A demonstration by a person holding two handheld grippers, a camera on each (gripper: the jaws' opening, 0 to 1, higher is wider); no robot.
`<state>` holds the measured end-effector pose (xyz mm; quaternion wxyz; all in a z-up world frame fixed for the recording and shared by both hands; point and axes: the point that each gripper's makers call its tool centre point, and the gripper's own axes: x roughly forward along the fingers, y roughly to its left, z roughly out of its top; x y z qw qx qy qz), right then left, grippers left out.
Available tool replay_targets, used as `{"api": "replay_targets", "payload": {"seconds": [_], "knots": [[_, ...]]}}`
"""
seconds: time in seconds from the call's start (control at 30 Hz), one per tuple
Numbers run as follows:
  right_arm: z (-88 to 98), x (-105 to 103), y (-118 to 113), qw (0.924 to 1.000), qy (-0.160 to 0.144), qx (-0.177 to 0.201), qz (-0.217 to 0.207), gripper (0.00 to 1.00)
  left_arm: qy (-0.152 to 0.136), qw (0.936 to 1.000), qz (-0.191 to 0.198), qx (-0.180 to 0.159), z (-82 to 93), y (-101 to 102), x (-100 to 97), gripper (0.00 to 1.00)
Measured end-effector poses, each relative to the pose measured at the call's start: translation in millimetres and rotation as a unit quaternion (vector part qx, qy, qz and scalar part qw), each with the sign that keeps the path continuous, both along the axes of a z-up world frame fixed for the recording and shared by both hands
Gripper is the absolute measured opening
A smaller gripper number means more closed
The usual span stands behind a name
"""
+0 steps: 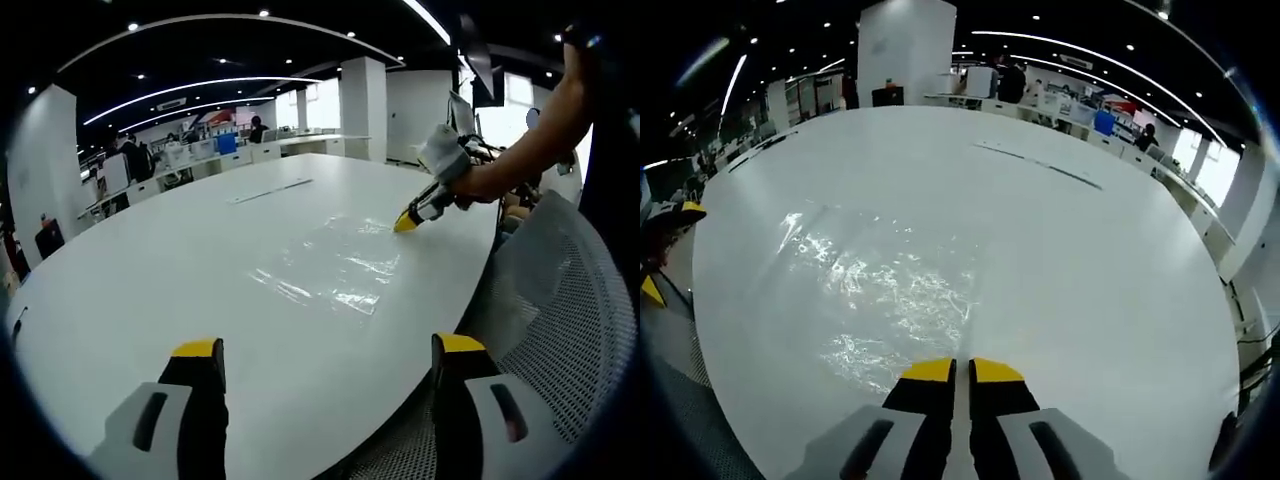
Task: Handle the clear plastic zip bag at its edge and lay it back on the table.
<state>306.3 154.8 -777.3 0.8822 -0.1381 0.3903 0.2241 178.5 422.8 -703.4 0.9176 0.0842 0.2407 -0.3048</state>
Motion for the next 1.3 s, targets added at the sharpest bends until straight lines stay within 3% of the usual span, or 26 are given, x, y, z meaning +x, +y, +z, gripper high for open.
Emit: {"api": "replay_targets", "payload": {"seconds": [0.5, 1.3], "knots": [[2.2, -2.0, 2.1, 0.9995, -0.013, -0.019, 0.024, 0.0, 0.004, 1.0, -0.001, 0.004, -1.3, -0.4, -0.7, 0.83], [22.3, 2.9, 5.9, 0.9976, -0.051, 0.0, 0.046, 0.0, 0.006, 1.0, -0.002, 0.002, -2.2, 0.8, -0.9, 0.83]]}}
